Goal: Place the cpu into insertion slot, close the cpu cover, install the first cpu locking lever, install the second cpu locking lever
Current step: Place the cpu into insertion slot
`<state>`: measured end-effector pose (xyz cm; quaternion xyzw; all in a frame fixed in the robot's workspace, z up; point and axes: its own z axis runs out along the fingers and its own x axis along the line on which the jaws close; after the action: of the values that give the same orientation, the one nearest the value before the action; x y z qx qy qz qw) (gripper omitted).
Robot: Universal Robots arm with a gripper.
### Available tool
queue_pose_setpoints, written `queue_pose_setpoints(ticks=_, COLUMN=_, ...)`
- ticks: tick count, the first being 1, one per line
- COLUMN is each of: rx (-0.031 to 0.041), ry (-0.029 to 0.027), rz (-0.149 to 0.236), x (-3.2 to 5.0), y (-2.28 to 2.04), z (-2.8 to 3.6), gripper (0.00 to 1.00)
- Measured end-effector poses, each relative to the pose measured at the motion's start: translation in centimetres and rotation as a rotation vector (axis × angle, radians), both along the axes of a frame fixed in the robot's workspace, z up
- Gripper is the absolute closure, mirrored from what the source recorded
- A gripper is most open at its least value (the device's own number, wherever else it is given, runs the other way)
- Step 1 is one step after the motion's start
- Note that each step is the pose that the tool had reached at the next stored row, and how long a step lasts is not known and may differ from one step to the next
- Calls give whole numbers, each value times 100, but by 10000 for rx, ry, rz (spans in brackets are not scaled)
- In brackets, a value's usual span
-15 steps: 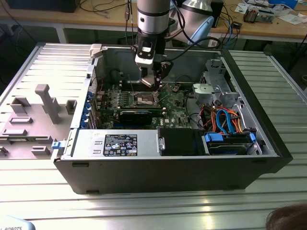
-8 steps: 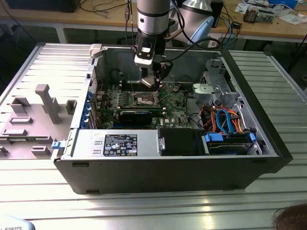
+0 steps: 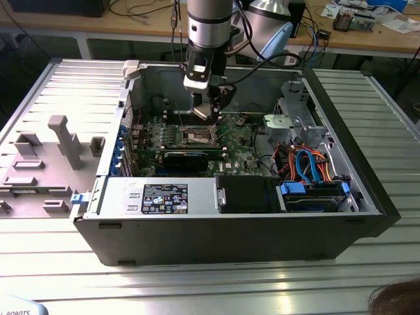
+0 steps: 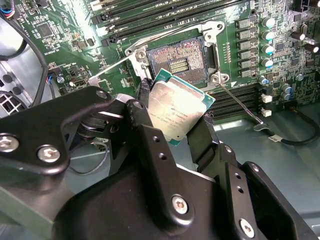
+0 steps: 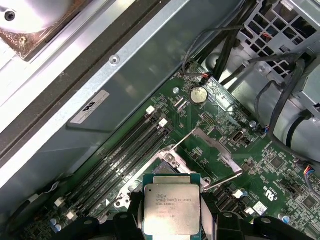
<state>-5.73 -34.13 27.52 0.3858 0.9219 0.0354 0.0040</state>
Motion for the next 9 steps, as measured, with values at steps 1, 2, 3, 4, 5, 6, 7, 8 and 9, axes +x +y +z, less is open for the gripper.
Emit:
queue_pose_setpoints(ticks=1, rx=0, ry=0, rz=-6, x=0, y=0, z=-1, gripper=45)
queue_pose_setpoints(ticks=2, rx=0, ry=0, rz=-17, x=0, y=0, z=-2, gripper=45)
queue_pose_setpoints(ticks=3, rx=0, ry=0, rz=-29, x=0, y=0, z=-4, gripper=45)
queue_pose_setpoints(ticks=4, rx=0, ry=0, rz=-41, x=0, y=0, z=-5, gripper=45)
queue_pose_setpoints(ticks=5, rx=0, ry=0, rz=-47, x=0, y=0, z=-6, gripper=45)
queue_pose_setpoints(ticks=6, rx=0, ry=0, rz=-53, x=0, y=0, z=-7, gripper=45)
queue_pose_setpoints(ticks=7, rx=0, ry=0, rz=-59, x=0, y=0, z=-8, gripper=45)
queue_pose_setpoints(ticks=8, rx=0, ry=1, rz=-67, x=0, y=0, z=-9, gripper=45)
queue_pose_setpoints(ticks=9, rx=-1, ry=0, rz=-76, x=0, y=0, z=-10, gripper=45)
